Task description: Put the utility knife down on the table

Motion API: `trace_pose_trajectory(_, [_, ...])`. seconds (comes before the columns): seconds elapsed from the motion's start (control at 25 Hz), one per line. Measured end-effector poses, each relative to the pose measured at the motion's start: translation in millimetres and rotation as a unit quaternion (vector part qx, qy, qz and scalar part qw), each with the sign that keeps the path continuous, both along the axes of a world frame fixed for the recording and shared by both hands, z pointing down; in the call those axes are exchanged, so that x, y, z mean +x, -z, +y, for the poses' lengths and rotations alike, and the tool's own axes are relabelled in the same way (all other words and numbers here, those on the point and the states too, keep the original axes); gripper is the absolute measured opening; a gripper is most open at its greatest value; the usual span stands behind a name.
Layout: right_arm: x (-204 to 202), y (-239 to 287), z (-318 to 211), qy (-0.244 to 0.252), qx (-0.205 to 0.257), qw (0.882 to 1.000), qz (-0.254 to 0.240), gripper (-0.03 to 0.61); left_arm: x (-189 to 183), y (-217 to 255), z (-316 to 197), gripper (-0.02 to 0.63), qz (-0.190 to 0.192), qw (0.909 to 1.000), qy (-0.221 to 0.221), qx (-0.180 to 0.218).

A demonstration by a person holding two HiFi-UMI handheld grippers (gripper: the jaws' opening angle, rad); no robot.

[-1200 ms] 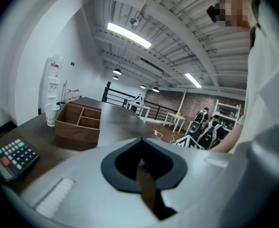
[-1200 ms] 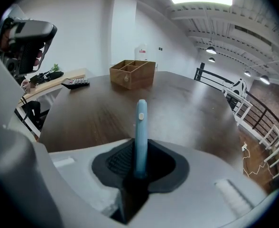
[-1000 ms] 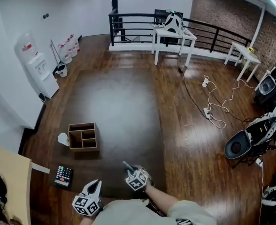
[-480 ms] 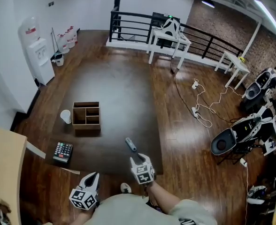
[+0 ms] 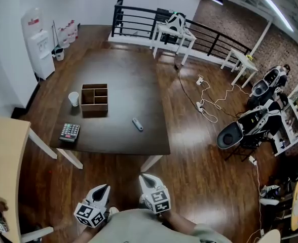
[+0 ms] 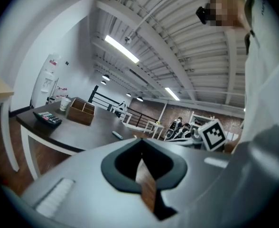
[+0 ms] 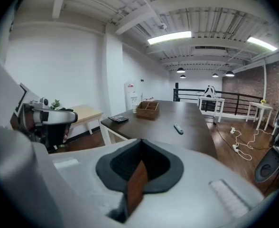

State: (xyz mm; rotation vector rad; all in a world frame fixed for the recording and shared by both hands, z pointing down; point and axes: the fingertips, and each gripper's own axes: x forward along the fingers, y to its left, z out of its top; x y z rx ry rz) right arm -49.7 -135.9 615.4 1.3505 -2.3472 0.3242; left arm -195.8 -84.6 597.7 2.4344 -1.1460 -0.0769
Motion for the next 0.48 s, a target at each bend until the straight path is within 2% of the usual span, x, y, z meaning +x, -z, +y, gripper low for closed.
trace_pose_trajectory(0.28, [30,49,55,0.008,0.054,0.998,-0.028,0.003,44,35,38,0.002,-0.002,0.9989,-0.023,0.04])
trace_pose_trajectory(0.48, [80,81,104,0.017,0.098,0.994,-0.042,0.003,127,58,69,0.002,0.001,0.9958,-0.062,0.068])
